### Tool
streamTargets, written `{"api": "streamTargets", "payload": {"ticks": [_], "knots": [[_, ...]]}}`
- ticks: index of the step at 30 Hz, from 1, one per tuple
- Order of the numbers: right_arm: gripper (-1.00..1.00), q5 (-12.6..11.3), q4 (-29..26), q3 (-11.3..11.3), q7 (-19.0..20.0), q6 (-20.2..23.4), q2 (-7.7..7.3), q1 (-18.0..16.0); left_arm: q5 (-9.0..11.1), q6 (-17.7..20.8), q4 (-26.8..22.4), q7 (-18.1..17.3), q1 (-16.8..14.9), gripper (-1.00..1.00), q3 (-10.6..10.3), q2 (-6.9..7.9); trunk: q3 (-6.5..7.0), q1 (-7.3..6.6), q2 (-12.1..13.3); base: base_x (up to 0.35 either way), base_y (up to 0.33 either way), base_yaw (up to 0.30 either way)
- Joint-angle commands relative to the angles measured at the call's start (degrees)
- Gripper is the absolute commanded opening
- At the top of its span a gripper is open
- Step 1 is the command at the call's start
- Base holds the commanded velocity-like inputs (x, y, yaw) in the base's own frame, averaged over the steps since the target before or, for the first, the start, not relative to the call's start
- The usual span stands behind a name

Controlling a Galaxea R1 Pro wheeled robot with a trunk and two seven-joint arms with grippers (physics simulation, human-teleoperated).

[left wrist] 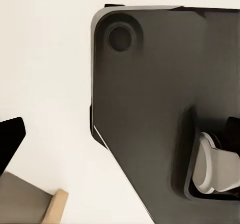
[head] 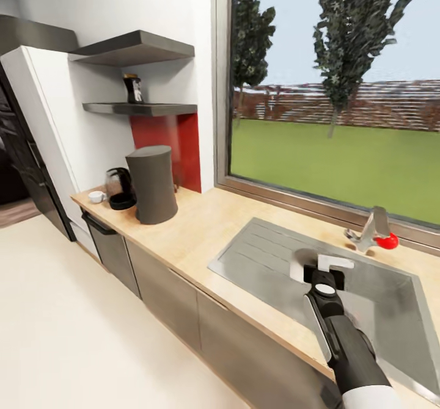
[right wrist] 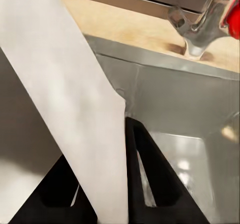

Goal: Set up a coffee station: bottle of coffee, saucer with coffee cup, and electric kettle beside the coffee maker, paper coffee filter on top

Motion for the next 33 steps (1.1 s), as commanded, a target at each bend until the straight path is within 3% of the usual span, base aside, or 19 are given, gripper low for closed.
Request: {"api": "streamTargets", "payload": {"ticks": [1,33], "knots": [[-1.00,-0.1,-0.1,0.0,-0.3,0.3,0.02,-0.1,0.6,-0.1,0.0,0.0,0.0,1.00,-0.3,0.01,-0.12,0.04,-0.1,0.000,0.316,0.072],[-1.00,-0.1,0.0,0.0,-0.4,0.2,0.02,0.0,0.5,-0.1,-0.1,0.0,0.0,1.00,-0.3,0.07,-0.12,0.04,-0.1,0.089,0.315,0.003]]}}
